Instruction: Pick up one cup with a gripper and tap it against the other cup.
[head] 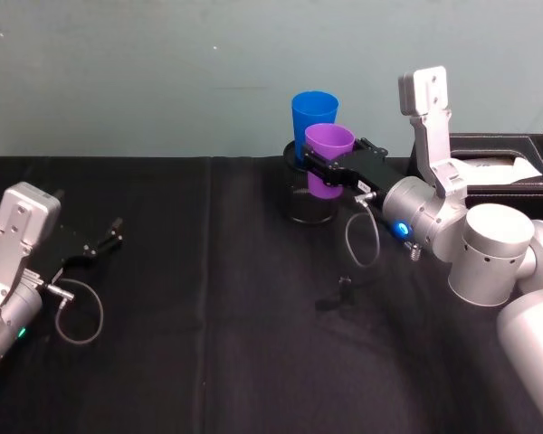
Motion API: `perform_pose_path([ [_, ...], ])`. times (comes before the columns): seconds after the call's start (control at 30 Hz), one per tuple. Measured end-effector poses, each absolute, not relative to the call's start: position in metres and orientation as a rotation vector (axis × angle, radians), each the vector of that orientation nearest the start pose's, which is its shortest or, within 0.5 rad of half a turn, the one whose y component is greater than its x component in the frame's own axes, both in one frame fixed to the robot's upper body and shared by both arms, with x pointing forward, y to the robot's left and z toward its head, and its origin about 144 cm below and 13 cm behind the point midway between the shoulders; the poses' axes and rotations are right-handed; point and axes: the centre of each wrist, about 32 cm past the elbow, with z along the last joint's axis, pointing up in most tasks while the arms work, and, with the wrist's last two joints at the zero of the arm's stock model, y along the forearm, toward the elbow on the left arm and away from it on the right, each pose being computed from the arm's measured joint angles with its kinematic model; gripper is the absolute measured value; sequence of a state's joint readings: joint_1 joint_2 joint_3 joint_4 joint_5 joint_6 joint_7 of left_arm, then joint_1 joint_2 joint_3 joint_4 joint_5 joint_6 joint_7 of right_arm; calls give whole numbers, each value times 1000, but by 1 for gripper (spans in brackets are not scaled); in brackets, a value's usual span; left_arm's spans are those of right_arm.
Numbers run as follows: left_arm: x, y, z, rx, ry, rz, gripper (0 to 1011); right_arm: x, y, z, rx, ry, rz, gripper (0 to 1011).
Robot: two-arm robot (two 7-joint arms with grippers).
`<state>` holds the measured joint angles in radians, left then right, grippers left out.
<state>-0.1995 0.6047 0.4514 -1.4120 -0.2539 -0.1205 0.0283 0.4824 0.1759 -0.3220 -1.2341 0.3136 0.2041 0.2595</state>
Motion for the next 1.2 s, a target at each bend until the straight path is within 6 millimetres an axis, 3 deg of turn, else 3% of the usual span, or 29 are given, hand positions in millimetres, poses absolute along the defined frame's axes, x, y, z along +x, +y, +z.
perform_pose_path([
  [1.2, 489, 310, 1140, 305, -285, 1248, 1000, 582, -202, 1207, -80, 103, -1068, 731],
])
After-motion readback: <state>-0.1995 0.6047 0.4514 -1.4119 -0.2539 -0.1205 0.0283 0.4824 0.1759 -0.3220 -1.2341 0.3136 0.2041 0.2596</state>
